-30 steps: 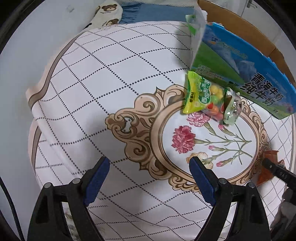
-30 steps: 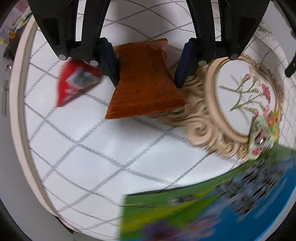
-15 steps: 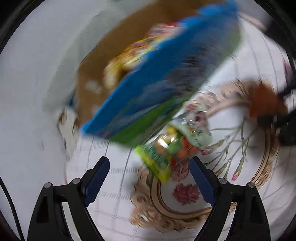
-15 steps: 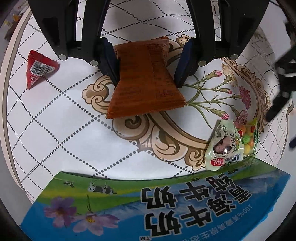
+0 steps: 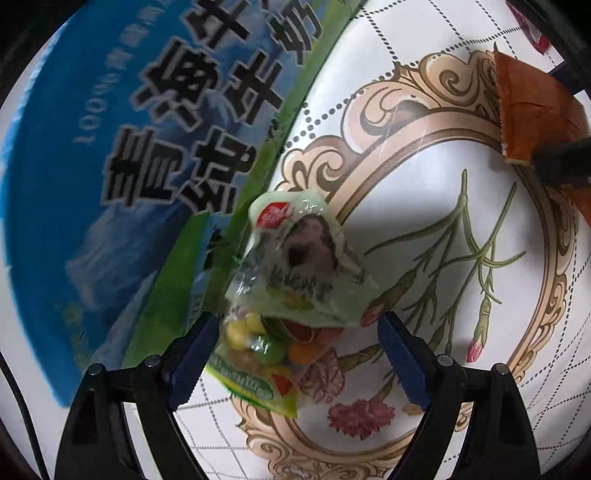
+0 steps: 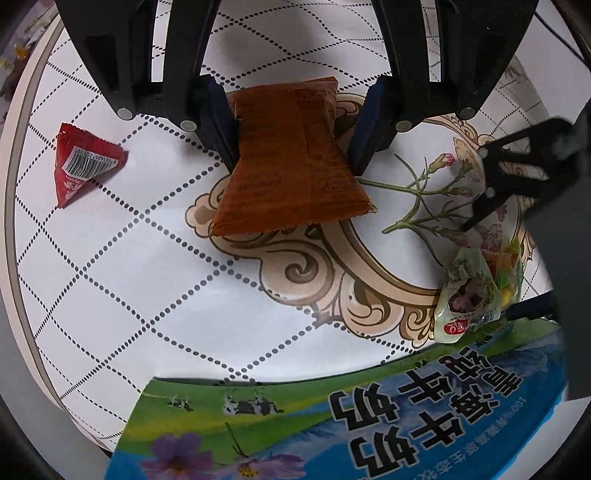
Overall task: Organize snacks
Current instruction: 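Grasp the green candy bag with the left gripper while the right grasps the orange chips bag, then carry both bags into the box and open both grippers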
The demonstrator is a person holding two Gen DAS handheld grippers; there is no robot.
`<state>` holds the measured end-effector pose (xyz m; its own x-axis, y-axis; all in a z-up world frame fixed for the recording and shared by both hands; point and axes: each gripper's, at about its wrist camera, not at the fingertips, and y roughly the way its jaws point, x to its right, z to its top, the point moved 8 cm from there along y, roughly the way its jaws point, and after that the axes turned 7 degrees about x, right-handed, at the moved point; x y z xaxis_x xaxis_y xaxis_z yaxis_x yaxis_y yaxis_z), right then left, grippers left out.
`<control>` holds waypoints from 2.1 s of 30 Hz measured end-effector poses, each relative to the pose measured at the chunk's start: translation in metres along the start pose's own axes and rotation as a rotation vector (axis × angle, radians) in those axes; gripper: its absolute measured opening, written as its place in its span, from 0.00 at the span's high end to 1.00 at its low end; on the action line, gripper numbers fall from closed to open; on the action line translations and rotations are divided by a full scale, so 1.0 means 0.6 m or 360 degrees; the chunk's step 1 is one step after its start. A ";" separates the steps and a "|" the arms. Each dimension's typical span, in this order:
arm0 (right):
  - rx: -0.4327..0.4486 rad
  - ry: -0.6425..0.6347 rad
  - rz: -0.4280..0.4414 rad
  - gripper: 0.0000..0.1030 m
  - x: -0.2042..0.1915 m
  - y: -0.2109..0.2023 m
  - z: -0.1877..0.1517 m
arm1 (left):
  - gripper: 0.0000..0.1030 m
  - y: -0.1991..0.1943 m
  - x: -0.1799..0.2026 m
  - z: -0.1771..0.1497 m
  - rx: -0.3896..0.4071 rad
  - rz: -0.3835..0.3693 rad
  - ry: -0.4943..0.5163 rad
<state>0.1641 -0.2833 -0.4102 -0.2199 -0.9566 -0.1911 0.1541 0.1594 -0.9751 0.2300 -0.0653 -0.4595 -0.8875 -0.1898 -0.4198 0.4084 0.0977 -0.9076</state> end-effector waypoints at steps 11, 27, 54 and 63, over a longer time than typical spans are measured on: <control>-0.0040 -0.0069 0.0017 0.42 -0.013 -0.028 -0.041 | 0.32 -0.026 0.042 -0.052 -0.0100 -0.0268 -0.0733; -0.0127 -0.0121 0.0074 0.42 -0.017 -0.005 -0.052 | 0.32 0.006 0.103 -0.203 -0.0289 -0.0971 -0.1996; -0.0140 -0.0162 0.0005 0.49 -0.061 0.070 -0.086 | 0.52 -0.012 0.137 -0.005 -0.0204 -0.0724 -0.1911; 0.0005 -0.0143 0.0186 0.55 -0.094 -0.022 -0.054 | 0.54 -0.149 0.026 0.034 0.0056 -0.0721 -0.1978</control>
<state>0.1430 -0.2236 -0.3903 -0.1129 -0.9497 -0.2922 0.1764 0.2703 -0.9465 0.1843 -0.0970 -0.3852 -0.1686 -0.9637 0.2070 0.1514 -0.2329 -0.9607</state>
